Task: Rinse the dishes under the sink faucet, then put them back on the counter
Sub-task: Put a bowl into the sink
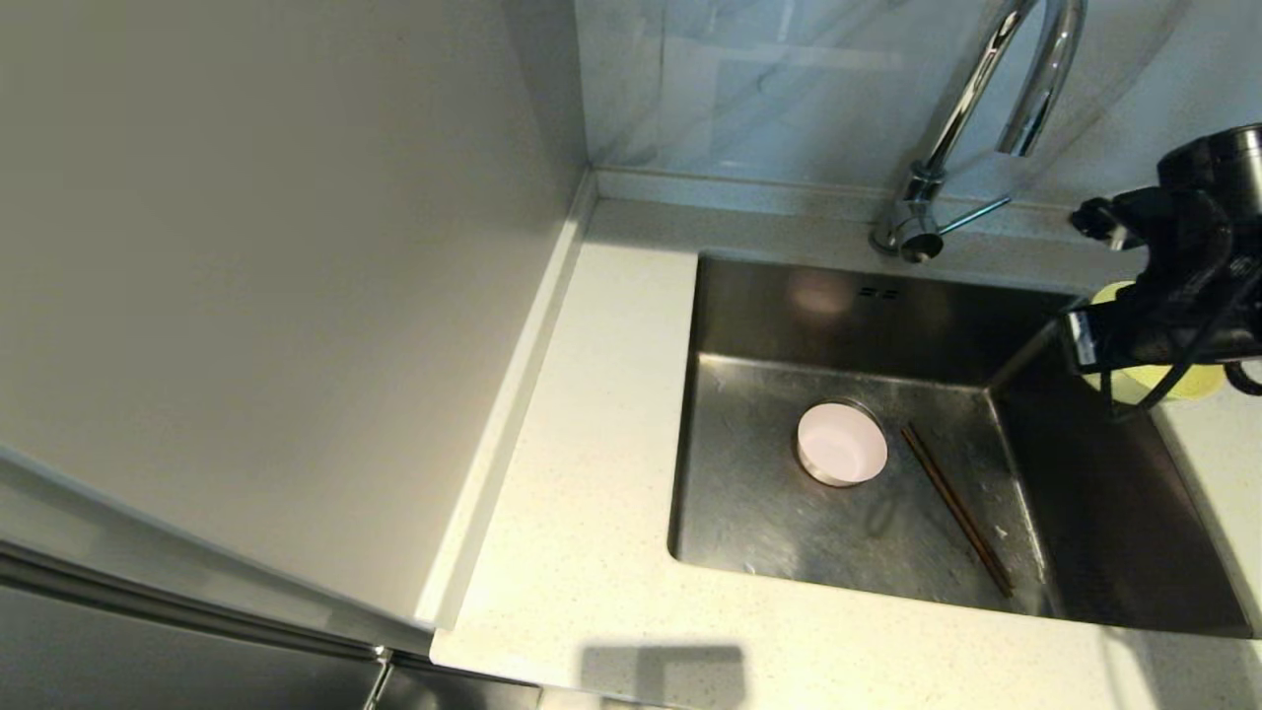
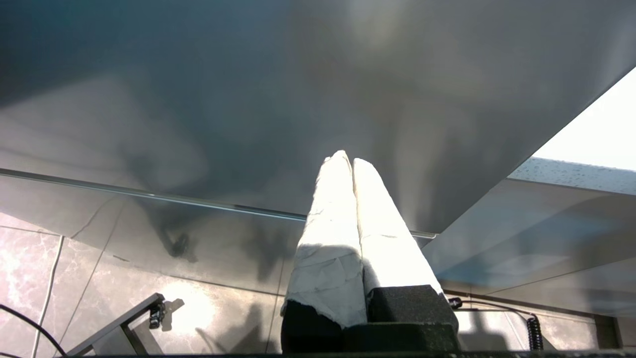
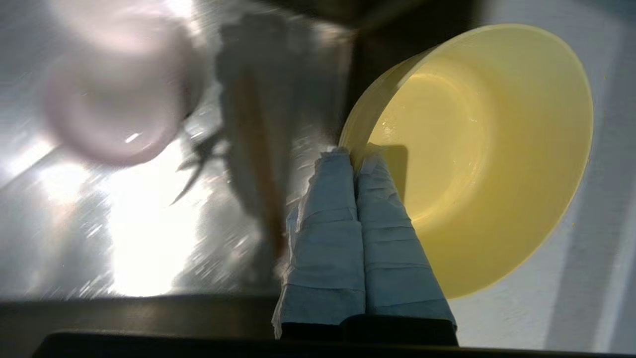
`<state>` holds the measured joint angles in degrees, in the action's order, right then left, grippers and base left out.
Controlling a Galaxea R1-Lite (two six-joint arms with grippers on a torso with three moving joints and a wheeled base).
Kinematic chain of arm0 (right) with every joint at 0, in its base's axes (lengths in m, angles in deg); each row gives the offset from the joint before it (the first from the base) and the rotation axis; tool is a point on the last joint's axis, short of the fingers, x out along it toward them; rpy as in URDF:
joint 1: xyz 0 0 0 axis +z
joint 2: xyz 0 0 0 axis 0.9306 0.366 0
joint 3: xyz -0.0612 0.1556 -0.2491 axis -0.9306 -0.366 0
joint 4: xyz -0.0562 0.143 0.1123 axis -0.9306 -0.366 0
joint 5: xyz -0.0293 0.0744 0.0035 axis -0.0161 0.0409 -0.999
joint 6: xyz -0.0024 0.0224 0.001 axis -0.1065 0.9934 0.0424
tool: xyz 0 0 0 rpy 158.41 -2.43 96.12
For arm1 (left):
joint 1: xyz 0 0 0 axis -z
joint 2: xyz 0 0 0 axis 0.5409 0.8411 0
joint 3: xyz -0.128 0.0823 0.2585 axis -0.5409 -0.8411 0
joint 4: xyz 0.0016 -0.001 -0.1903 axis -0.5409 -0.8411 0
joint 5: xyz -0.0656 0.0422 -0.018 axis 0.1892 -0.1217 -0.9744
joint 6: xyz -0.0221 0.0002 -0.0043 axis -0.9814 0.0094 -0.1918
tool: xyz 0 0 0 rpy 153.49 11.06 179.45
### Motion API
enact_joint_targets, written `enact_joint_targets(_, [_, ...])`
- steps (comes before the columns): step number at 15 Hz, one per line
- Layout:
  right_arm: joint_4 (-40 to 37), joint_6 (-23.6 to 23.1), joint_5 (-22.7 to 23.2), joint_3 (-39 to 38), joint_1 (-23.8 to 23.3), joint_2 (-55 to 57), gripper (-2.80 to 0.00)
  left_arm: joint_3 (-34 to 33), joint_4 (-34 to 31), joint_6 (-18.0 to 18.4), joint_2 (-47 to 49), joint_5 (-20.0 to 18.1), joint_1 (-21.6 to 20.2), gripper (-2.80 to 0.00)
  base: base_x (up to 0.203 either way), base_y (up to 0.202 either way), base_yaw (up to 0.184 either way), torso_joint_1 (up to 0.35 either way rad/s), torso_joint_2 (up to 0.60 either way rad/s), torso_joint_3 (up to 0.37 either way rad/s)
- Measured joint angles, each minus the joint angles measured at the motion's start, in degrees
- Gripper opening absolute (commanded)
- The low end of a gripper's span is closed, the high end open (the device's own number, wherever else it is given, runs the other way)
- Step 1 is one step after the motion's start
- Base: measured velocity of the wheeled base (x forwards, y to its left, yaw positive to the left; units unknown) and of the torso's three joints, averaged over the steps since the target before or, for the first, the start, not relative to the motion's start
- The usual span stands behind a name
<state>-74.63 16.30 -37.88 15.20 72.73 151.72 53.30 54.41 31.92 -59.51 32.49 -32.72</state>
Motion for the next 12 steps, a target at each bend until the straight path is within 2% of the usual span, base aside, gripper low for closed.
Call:
enact_joint_targets(2, [0.3, 2.4, -4.3, -3.3, 8.2, -1.1, -2.80, 0.0, 0.0, 0.0, 0.0, 0.0, 0.0, -2.80, 0.000, 0.000, 0.000, 0.000, 0.00, 0.000])
enact_joint_targets(5, [0.7, 8.9, -11.5, -7.1, 18.4, 0.9, -2.80, 0.0, 0.0, 0.0, 0.0, 0.0, 0.0, -2.80, 0.000, 0.000, 0.000, 0.000, 0.00, 0.000])
enact_joint_targets(8, [4.6, 13.0, -15.2, -9.7, 22.9, 5.3, -2.80, 0.0, 0.0, 0.0, 0.0, 0.0, 0.0, -2.80, 0.000, 0.000, 0.000, 0.000, 0.00, 0.000])
enact_joint_targets(12, [12.6, 16.2, -17.7, -14.4, 24.9, 12.4, -2.80, 0.0, 0.0, 0.0, 0.0, 0.0, 0.0, -2.80, 0.000, 0.000, 0.000, 0.000, 0.00, 0.000])
